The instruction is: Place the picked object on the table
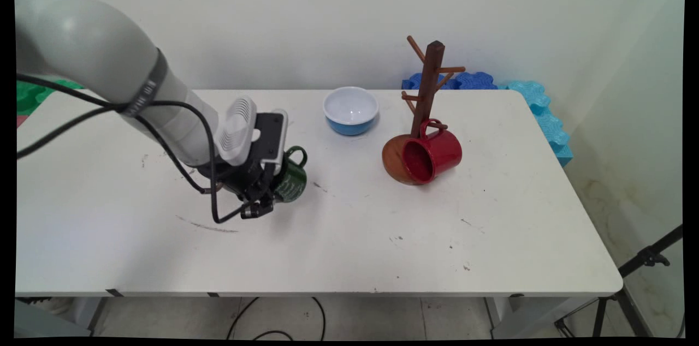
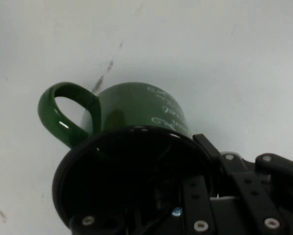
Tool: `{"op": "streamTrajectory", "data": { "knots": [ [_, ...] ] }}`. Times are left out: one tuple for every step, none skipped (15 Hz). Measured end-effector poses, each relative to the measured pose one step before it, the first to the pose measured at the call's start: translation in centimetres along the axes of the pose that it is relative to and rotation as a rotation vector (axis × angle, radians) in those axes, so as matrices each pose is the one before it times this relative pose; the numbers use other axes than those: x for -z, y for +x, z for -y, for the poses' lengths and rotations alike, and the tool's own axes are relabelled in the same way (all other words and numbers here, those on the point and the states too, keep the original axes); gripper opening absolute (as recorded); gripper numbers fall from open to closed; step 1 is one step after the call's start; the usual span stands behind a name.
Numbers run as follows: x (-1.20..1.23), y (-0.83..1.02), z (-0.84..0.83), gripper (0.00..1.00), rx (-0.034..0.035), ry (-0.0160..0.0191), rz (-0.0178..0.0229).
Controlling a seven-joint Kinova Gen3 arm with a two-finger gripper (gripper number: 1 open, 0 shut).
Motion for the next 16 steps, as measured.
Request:
{"op": "streamTrajectory", "data": {
  "knots": [
    [-0.498, 0.2, 0.085, 0.0, -0.02292, -0.00536, 0.00622],
    [-0.409, 0.191, 0.113, 0.0, -0.01927, -0.00359, 0.00419],
    [-0.261, 0.117, 0.079, 0.0, -0.01143, -0.00236, 0.00249],
    [-0.367, 0.163, 0.116, 0.0, -0.01587, -0.00328, 0.00391],
    [-0.397, 0.21, 0.129, 0.0, -0.01694, -0.00391, 0.00355],
    [-0.362, 0.205, 0.117, 0.0, -0.01425, -0.00426, 0.00315],
    [-0.284, 0.172, 0.086, 0.0, -0.01019, -0.00405, 0.00256],
    [-0.179, 0.104, 0.039, 0.0, -0.00475, -0.00377, 0.00238],
    [-0.246, 0.137, 0.037, 0.0, -0.00528, -0.00615, 0.00343],
    [-0.265, 0.177, 0.016, 0.0, -0.00528, -0.00868, 0.00311],
    [-0.247, 0.155, 0.012, 0.0, -0.00412, -0.00866, 0.00321],
    [-0.202, 0.117, 0.01, 0.0, -0.00257, -0.00732, 0.00261],
    [-0.238, 0.123, 0.009, 0.0, -0.00253, -0.00812, 0.00243],
    [-0.228, 0.099, 0.023, 0.0, -0.00185, -0.00729, 0.00237],
    [-0.192, 0.054, 0.01, 0.0, -0.00075, -0.00617, 0.0022],
    [-0.219, 0.063, 0.023, 0.0, -0.00035, -0.00662, 0.00199]
  ]
}}
